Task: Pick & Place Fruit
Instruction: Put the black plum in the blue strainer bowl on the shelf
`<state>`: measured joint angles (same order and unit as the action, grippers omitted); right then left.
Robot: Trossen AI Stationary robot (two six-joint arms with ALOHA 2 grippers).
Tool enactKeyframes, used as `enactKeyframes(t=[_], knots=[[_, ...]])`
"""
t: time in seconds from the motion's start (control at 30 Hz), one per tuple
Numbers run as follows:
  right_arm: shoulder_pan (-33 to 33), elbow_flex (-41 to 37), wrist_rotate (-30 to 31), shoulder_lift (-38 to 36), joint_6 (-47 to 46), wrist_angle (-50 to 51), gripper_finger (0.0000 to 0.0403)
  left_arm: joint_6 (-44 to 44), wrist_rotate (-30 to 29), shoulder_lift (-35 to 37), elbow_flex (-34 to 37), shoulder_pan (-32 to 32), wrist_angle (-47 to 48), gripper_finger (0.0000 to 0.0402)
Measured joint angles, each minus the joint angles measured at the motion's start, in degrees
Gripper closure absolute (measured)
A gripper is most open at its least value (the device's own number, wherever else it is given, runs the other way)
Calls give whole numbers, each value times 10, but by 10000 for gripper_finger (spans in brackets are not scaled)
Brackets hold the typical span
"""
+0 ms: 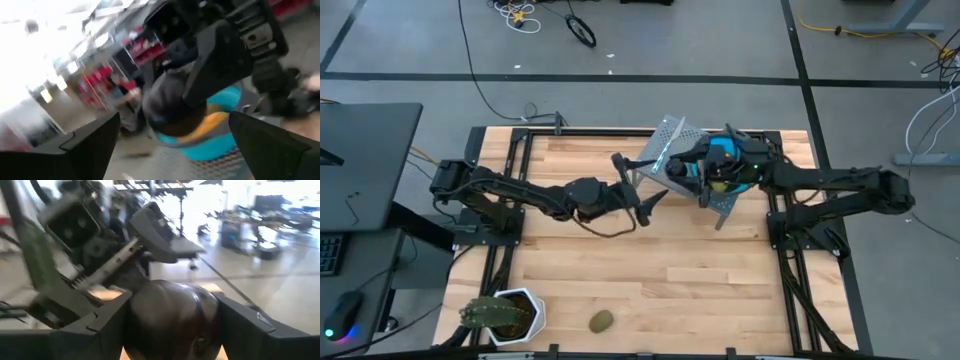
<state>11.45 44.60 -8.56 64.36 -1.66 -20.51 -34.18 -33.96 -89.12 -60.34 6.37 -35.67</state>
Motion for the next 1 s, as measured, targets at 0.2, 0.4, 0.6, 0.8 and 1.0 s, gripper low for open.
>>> enactKeyframes(t=[0.2,0.4,0.6,0.8,1.0], knots=[[6,0,154,-81,45,150,139,171,-27,0,0,-1,78,17],[5,0,242,-151,51,275,139,329,-9,0,0,2,185,17],[5,0,288,-178,52,337,139,462,7,15,0,5,255,17],[5,0,316,-179,52,357,139,476,46,22,0,22,280,17],[6,0,405,-179,59,381,138,497,20,26,0,43,359,17]])
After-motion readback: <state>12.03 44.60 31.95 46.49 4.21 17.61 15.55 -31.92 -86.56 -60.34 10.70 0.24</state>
